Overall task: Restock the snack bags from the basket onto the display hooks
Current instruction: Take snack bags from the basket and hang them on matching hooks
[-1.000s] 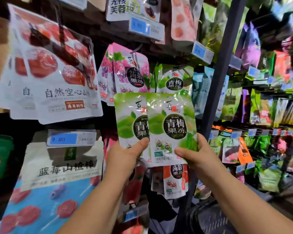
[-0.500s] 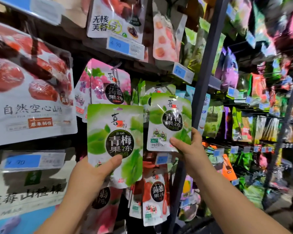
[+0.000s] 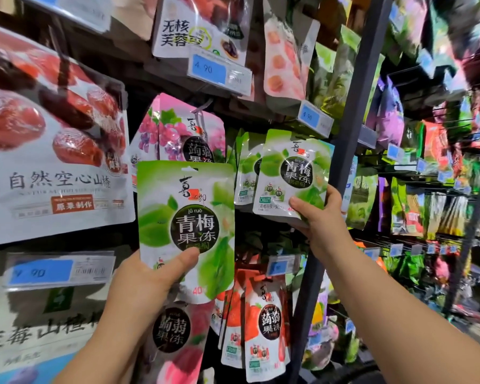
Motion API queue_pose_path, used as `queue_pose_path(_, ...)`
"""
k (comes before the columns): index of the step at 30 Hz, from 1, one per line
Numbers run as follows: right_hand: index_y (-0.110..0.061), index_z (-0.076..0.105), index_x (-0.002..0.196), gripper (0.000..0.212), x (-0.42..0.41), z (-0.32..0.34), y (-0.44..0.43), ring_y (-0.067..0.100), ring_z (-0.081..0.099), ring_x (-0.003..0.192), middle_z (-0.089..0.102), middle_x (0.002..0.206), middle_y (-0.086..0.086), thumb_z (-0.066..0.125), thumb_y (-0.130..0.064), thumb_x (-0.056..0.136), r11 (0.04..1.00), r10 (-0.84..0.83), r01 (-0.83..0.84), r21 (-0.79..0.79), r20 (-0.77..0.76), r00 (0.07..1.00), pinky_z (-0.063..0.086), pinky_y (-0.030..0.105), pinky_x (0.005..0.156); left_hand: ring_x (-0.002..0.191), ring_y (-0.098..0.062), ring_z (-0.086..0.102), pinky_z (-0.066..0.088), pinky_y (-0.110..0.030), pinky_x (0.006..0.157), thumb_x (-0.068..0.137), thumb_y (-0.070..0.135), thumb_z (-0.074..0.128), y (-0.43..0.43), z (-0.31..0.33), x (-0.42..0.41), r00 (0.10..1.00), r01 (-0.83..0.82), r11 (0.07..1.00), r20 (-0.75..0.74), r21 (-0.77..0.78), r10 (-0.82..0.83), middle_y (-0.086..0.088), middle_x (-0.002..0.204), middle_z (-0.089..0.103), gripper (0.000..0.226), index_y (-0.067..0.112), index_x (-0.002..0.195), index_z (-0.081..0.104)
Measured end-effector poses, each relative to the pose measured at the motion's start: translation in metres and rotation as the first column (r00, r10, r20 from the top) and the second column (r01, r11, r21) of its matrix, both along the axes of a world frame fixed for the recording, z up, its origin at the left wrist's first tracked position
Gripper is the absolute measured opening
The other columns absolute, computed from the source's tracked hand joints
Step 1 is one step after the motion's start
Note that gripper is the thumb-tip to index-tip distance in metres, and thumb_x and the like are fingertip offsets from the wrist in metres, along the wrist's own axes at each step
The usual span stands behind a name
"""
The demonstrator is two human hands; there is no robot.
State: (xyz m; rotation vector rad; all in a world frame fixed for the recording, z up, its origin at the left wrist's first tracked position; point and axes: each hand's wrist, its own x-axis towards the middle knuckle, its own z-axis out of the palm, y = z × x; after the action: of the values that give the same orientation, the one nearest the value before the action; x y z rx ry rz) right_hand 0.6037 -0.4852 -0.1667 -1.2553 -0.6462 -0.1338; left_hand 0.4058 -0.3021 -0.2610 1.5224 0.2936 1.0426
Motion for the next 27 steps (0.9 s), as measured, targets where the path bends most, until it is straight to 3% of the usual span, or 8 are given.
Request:
queue_pose_path(2, -0.026, 0.030, 0.144, 0.076, 0.002, 0.001, 0.000, 0.022, 0.068, 0.107, 0.061, 0.128, 0.005, 0.074, -0.005, 0.085, 1.000, -0.014, 0.014, -0.010, 0.006, 1.000, 0.059, 0.041, 0.087, 0.049, -0.015, 0.054, 0.045, -0.030, 0.056, 0.051, 0.045, 0.085, -0.001, -0.002, 0.004, 1.000, 0.029, 0.998, 0.014, -0.056, -0.028, -0.002, 0.057, 0.064, 0.040, 0.017, 0.072, 0.066)
queue_pose_path(4, -0.026, 0.030, 0.143, 0.075, 0.003, 0.001, 0.000, 0.022, 0.068, 0.106, 0.062, 0.125, 0.005, 0.073, -0.005, 0.085, 1.000, -0.012, 0.012, -0.016, 0.013, 1.000, 0.059, 0.038, 0.082, 0.050, -0.017, 0.052, 0.044, -0.028, 0.052, 0.054, 0.042, 0.084, -0.002, -0.004, 0.006, 0.998, 0.050, 0.996, 0.028, -0.070, -0.048, -0.010, 0.057, 0.062, 0.037, 0.015, 0.073, 0.067)
queue_pose_path(7, -0.027, 0.031, 0.142, 0.074, 0.004, 0.000, 0.000, 0.021, 0.069, 0.105, 0.063, 0.124, 0.004, 0.073, -0.005, 0.085, 1.000, -0.007, 0.008, -0.022, 0.025, 1.000, 0.058, 0.038, 0.082, 0.042, -0.014, 0.042, 0.038, -0.021, 0.042, 0.070, 0.025, 0.088, -0.005, -0.008, 0.008, 0.998, 0.052, 0.996, 0.036, -0.077, -0.049, -0.005, 0.053, 0.054, 0.035, 0.001, 0.074, 0.064)
queue_pose_path(11, -0.027, 0.032, 0.141, 0.074, 0.006, 0.001, -0.003, 0.022, 0.067, 0.108, 0.064, 0.121, 0.003, 0.074, -0.006, 0.085, 0.999, -0.028, 0.029, -0.027, 0.049, 0.998, 0.056, 0.043, 0.092, 0.047, -0.016, 0.043, 0.038, -0.026, 0.050, 0.061, 0.034, 0.090, -0.008, -0.009, 0.011, 0.995, 0.098, 0.992, 0.037, -0.079, -0.095, -0.025, 0.059, 0.056, 0.054, -0.008, 0.081, 0.062)
queue_pose_path(16, -0.024, 0.033, 0.140, 0.067, 0.010, 0.009, -0.004, 0.017, 0.068, 0.097, 0.063, 0.119, 0.002, 0.070, -0.005, 0.088, 0.999, -0.019, 0.020, -0.028, 0.039, 0.999, 0.055, 0.022, 0.056, 0.044, -0.016, 0.040, 0.038, -0.030, 0.052, 0.066, 0.035, 0.090, -0.009, -0.012, 0.012, 0.996, 0.084, 0.994, 0.009, -0.067, -0.084, -0.011, 0.056, 0.054, 0.052, -0.007, 0.081, 0.062)
queue_pose_path(20, -0.024, 0.035, 0.146, 0.070, 0.021, 0.013, -0.003, 0.019, 0.068, 0.102, 0.058, 0.134, 0.005, 0.073, -0.013, 0.088, 0.995, -0.024, 0.030, -0.093, 0.057, 0.998, 0.055, 0.024, 0.056, 0.043, -0.016, 0.041, 0.040, -0.030, 0.053, 0.073, 0.031, 0.083, -0.010, -0.012, 0.012, 0.998, 0.054, 0.997, -0.011, -0.056, -0.055, -0.017, 0.055, 0.053, 0.047, -0.009, 0.079, 0.060)
queue_pose_path(24, -0.024, 0.044, 0.141, 0.061, 0.028, 0.015, -0.003, 0.016, 0.073, 0.091, 0.067, 0.124, 0.004, 0.072, -0.013, 0.088, 0.991, -0.008, 0.016, -0.131, 0.062, 0.998, 0.056, 0.028, 0.060, 0.045, -0.016, 0.041, 0.038, -0.029, 0.052, 0.072, 0.031, 0.084, -0.011, -0.012, 0.009, 0.998, 0.060, 0.997, -0.013, -0.058, -0.060, -0.021, 0.057, 0.054, 0.045, -0.006, 0.077, 0.060)
queue_pose_path(27, -0.029, 0.050, 0.136, 0.053, 0.031, 0.015, 0.000, 0.014, 0.072, 0.087, 0.070, 0.116, 0.000, 0.069, -0.012, 0.090, 0.988, 0.008, 0.001, -0.154, 0.052, 0.999, 0.056, 0.026, 0.060, 0.046, -0.016, 0.042, 0.039, -0.031, 0.053, 0.064, 0.039, 0.090, -0.011, -0.011, 0.008, 0.998, 0.064, 0.996, 0.000, -0.056, -0.064, -0.015, 0.058, 0.057, 0.055, -0.006, 0.080, 0.063)
